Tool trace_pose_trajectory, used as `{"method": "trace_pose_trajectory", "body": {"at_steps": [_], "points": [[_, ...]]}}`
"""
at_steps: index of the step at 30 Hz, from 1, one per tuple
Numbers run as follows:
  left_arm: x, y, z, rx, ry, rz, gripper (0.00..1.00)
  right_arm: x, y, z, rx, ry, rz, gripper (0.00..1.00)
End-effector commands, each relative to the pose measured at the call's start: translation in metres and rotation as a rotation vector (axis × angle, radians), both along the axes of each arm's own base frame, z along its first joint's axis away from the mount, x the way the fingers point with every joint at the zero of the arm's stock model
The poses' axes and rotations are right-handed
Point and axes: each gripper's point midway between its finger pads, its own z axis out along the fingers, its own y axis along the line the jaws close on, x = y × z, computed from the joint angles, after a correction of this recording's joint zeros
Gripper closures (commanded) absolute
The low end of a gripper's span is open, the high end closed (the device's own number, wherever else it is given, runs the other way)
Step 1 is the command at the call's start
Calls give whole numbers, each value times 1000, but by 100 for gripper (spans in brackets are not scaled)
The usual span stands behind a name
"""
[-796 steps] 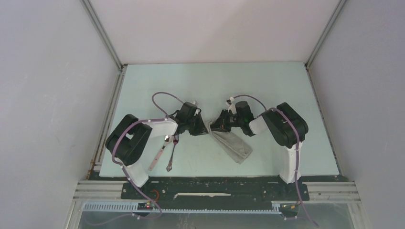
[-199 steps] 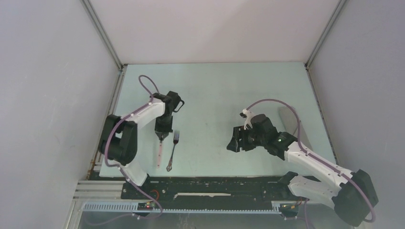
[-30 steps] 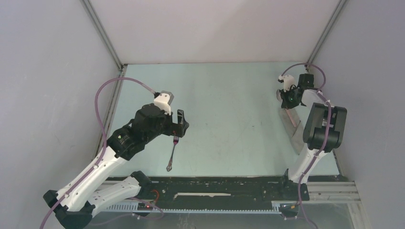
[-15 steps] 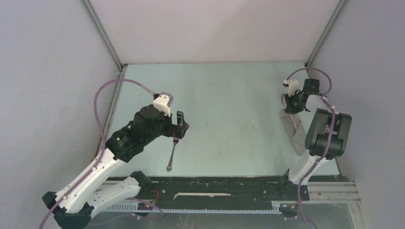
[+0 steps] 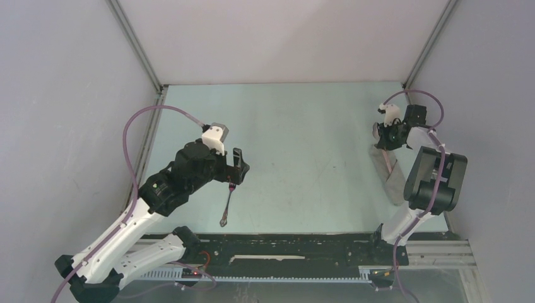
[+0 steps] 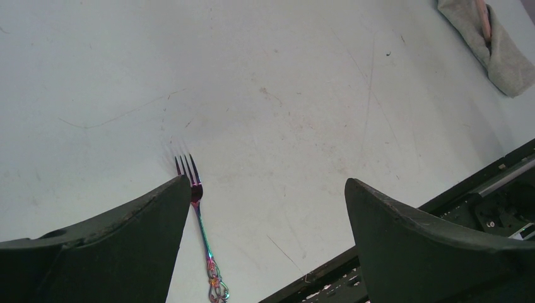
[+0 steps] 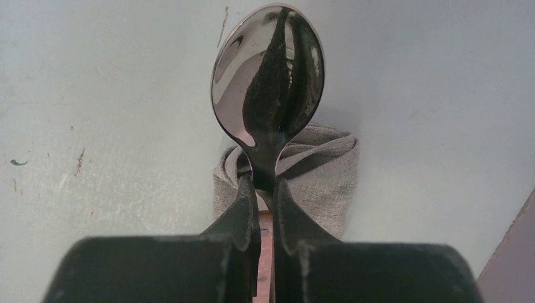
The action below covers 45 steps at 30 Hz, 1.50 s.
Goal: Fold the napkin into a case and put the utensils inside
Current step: Insert the spoon into the folded napkin.
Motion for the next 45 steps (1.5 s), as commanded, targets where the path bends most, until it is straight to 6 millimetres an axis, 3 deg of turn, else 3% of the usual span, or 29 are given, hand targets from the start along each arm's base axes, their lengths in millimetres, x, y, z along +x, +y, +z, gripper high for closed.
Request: {"method": "trace_pose_trajectory", "body": {"at_steps": [1, 8, 18, 45], "points": [[3, -1, 4, -4, -39, -8, 0, 10, 3, 24, 25, -86, 3, 100], [3, -3, 2, -5, -35, -13, 0, 8, -3, 23, 11, -79, -16, 100], [1, -3, 2, -8, -36, -18, 0, -16, -16, 7, -55, -12, -12, 100], [-2, -3, 4, -14, -54, -26, 0, -50, -36, -14, -115, 106, -40, 100]]}}
